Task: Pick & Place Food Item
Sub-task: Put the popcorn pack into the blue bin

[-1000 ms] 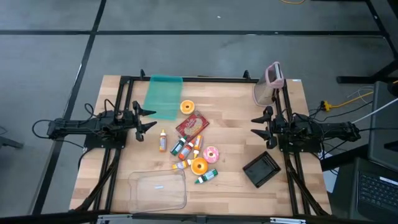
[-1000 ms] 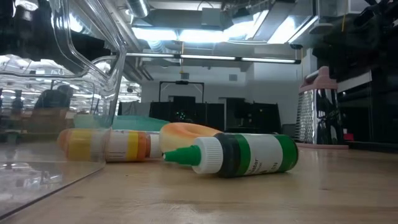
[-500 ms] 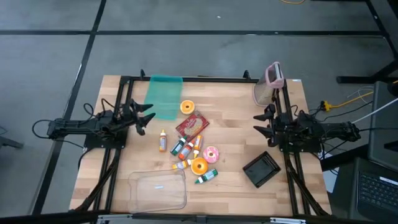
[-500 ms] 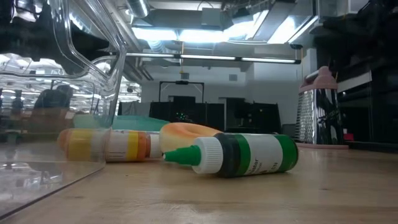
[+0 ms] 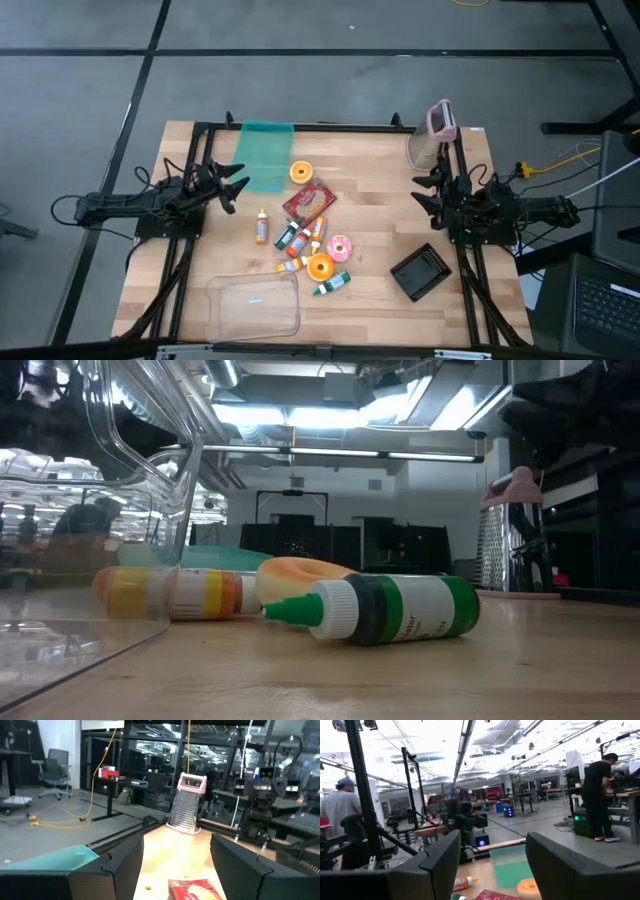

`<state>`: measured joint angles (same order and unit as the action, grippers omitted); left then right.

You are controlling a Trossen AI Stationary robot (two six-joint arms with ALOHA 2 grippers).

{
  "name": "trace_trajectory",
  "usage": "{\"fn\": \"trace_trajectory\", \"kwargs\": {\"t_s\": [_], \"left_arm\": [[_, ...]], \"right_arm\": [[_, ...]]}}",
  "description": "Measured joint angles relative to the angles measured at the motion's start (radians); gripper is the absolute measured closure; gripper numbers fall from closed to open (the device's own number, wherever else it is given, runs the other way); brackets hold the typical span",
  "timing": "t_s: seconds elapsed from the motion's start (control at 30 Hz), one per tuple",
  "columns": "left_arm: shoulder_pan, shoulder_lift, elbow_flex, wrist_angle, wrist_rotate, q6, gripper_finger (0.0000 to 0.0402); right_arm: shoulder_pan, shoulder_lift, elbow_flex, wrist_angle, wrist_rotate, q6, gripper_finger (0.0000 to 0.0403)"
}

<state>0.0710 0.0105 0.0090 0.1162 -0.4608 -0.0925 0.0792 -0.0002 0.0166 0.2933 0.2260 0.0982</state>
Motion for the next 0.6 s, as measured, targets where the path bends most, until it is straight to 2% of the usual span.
{"fn": "trace_trajectory", "kwargs": {"t_s": [0.13,0.3,0.43,0.6], "left_arm": [[0.020,0.000,0.000,0.042,0.020,0.084,0.0178],[0.050,0.004,0.000,0.132,0.101,0.104,0.0178],[0.068,0.029,0.000,0.148,0.105,0.083,0.0178],[0.077,0.084,0.000,0.166,0.097,0.062,0.0178]], "right_arm": [[-0.003,0.040,0.000,0.038,0.071,-0.009,0.0181],[-0.047,0.206,0.000,0.169,0.104,-0.005,0.0181],[-0.105,0.417,0.032,0.284,0.099,-0.008,0.0181],[-0.168,0.746,0.209,0.291,0.051,-0.041,0.0181]]}}
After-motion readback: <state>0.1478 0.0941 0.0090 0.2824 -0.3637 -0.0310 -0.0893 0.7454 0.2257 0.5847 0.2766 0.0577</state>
